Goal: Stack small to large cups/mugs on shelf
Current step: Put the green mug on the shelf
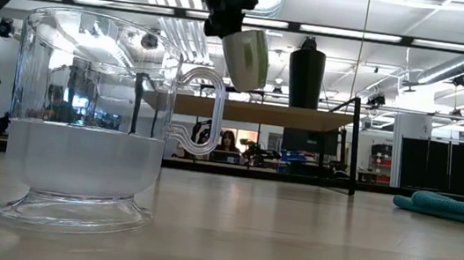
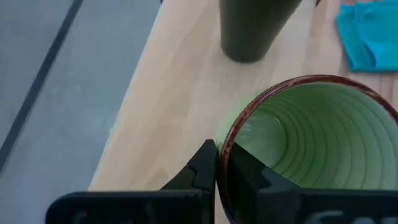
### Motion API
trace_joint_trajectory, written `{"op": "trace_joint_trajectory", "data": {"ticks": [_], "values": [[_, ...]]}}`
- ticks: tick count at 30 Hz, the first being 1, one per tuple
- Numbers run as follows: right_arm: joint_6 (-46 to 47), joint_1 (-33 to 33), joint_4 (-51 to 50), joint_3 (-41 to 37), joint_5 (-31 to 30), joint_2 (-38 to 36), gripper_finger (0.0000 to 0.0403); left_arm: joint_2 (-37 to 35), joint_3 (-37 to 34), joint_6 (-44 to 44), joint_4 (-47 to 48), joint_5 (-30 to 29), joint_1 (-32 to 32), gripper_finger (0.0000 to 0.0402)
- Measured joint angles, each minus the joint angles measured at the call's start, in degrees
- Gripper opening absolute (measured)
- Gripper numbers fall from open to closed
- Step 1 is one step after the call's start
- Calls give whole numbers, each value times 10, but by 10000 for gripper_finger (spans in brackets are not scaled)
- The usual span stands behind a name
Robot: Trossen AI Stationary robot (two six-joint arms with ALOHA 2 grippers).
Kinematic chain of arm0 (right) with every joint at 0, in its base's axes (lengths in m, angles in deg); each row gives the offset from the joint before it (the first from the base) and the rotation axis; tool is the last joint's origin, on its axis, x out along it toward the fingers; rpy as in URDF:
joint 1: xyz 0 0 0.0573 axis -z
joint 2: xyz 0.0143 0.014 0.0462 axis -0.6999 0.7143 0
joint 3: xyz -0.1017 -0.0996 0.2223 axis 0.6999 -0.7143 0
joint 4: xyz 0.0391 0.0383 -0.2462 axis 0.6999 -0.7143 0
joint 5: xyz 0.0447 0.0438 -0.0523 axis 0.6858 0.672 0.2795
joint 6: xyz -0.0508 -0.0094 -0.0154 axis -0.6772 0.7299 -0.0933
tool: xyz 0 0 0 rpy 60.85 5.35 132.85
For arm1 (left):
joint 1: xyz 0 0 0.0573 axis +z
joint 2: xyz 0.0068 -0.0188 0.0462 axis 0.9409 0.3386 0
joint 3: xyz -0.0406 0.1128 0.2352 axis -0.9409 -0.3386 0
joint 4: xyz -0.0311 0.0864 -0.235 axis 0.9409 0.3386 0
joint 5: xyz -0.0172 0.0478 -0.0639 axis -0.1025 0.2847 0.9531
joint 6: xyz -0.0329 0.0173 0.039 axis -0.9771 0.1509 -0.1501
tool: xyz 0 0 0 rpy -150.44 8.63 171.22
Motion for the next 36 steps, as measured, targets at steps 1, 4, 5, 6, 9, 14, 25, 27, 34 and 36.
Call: {"op": "trace_joint_trajectory", "data": {"ticks": [1, 4, 5, 6, 9, 14, 25, 27, 34, 36], "values": [[-2, 0, -1, 0, 0, 0, 47, 3, 2, 1, 8, 1, 4, 2], [-4, 0, -1, 0, 0, 0, 47, 10, 1, 3, 15, 2, 16, 2], [-5, 0, -1, 0, 0, 0, 47, 12, 1, 3, 13, 2, 19, 2], [-7, 0, -1, 0, 0, 0, 47, 13, 1, 3, 14, 2, 23, 2], [-17, 0, -1, 0, 0, 0, 47, 14, -2, 3, 11, 2, 32, 2], [-22, 1, -1, 0, 0, 0, 47, 14, -6, 2, 9, 3, 38, 2], [-23, 2, -1, 0, 0, 0, 47, 14, -10, -3, 8, 25, 38, 2], [-23, 2, -1, 0, 0, 0, 47, 14, -17, -3, 8, 25, 38, 2], [-23, 2, -1, 0, 0, 0, 47, 13, -32, -4, 3, 25, 38, 2], [-23, 2, -1, 0, 0, 0, 47, 13, -32, -3, -1, 25, 38, 2]]}}
